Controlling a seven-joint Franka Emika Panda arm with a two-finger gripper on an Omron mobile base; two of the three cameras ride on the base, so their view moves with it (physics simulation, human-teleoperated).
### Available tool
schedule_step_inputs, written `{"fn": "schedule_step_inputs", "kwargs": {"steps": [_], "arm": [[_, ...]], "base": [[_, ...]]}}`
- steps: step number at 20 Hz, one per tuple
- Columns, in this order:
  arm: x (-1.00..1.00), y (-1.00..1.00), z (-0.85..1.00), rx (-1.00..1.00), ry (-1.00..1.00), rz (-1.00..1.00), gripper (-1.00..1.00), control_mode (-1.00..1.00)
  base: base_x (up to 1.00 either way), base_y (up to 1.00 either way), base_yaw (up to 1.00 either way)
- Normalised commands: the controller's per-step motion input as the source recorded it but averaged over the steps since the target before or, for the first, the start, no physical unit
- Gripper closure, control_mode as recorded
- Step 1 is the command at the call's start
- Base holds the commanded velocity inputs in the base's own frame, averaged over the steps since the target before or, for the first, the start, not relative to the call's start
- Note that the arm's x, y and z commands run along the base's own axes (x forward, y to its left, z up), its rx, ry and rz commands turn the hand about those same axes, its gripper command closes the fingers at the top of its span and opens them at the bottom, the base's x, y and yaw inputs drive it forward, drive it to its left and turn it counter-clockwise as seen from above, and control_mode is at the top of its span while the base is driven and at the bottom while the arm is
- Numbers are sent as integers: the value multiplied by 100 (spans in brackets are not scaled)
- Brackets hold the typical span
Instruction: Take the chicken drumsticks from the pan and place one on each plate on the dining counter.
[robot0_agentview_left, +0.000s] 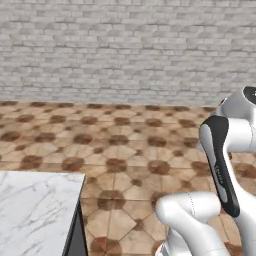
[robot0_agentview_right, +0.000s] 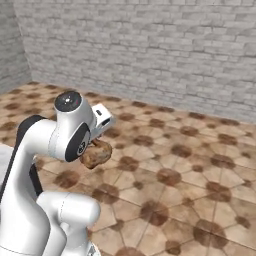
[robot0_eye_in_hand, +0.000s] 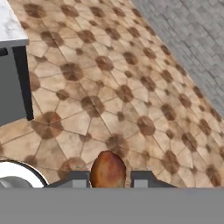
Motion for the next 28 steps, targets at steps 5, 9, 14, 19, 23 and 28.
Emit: {"fn": "schedule_step_inputs", "kwargs": {"steps": [5, 9, 14, 19, 23, 28], "arm": [[0, 0, 0, 0, 0, 0, 100, 100], [0, 0, 0, 0, 0, 0, 100, 100], [0, 0, 0, 0, 0, 0, 100, 100], [0, 0, 0, 0, 0, 0, 100, 100], [0, 0, 0, 0, 0, 0, 100, 100], [0, 0, 0, 0, 0, 0, 100, 100]], "base": [[100, 12, 9], [100, 14, 14], [100, 11, 18], [100, 8, 22], [100, 9, 27], [93, 17, 41]]}}
